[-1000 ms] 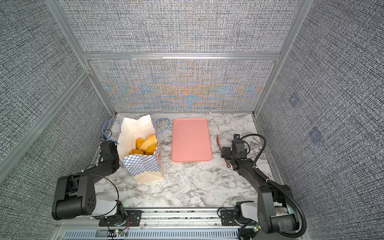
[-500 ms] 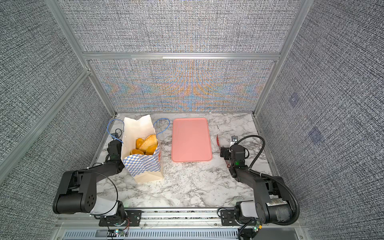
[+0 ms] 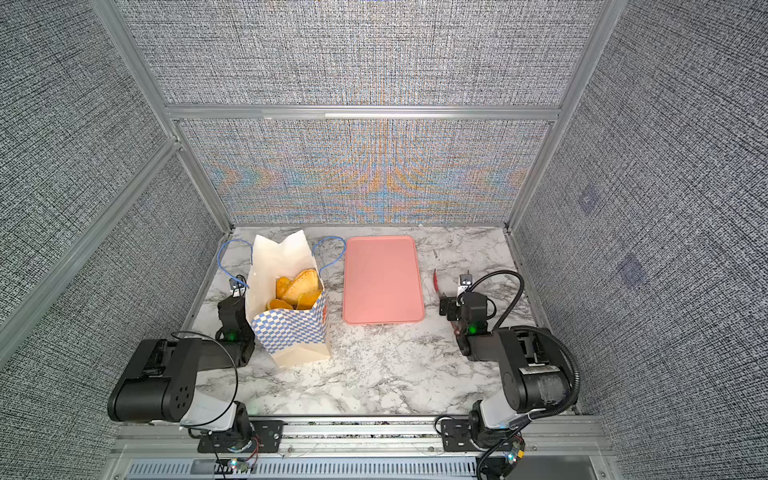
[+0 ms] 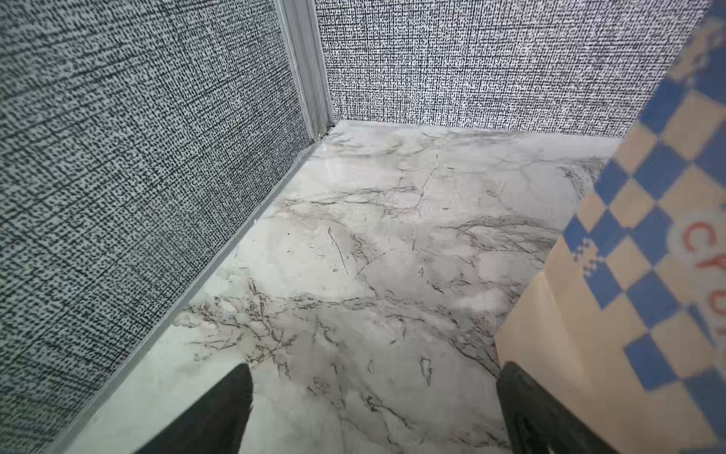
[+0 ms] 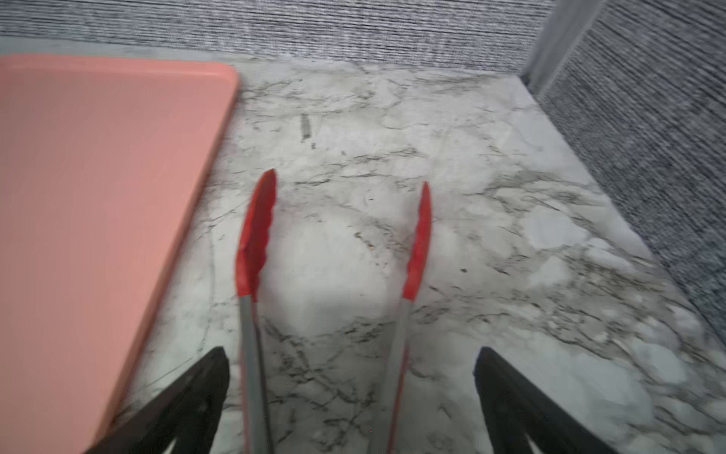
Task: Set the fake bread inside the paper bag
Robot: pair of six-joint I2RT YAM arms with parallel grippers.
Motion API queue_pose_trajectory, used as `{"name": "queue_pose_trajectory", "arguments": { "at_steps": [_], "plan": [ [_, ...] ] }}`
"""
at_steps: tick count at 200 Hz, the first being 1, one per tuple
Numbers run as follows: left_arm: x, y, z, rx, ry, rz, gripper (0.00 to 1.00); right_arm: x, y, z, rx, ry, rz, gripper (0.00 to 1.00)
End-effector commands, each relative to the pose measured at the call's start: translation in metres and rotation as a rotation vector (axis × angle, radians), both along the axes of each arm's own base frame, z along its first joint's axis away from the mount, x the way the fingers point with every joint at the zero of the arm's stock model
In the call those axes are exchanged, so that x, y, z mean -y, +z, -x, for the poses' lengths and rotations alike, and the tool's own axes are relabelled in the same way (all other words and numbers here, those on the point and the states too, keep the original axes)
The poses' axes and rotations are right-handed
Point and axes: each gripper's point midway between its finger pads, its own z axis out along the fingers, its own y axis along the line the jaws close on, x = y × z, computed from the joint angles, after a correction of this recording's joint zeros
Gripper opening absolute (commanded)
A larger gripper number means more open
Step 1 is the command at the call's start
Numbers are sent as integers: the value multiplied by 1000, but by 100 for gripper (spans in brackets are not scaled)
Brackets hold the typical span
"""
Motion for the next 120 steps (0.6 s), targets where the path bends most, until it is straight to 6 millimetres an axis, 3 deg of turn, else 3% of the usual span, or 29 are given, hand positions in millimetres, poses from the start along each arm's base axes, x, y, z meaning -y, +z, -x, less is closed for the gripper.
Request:
{"name": "queue_pose_trajectory", "arguments": {
  "at_steps": [1, 46, 66, 120],
  "plan": [
    [1, 18, -9, 76, -2, 6, 98, -9, 21, -7, 103, 60, 16, 99],
    [1, 17, -13, 62, -2, 0, 98, -8, 20, -9, 90, 45, 16, 99],
    [1, 16, -13, 58, -3, 1, 98, 5, 16, -16, 41, -17, -18, 99],
    [1, 17, -13, 60, -4, 1, 98, 5, 18, -14, 61, -5, -25, 99]
  ]
}}
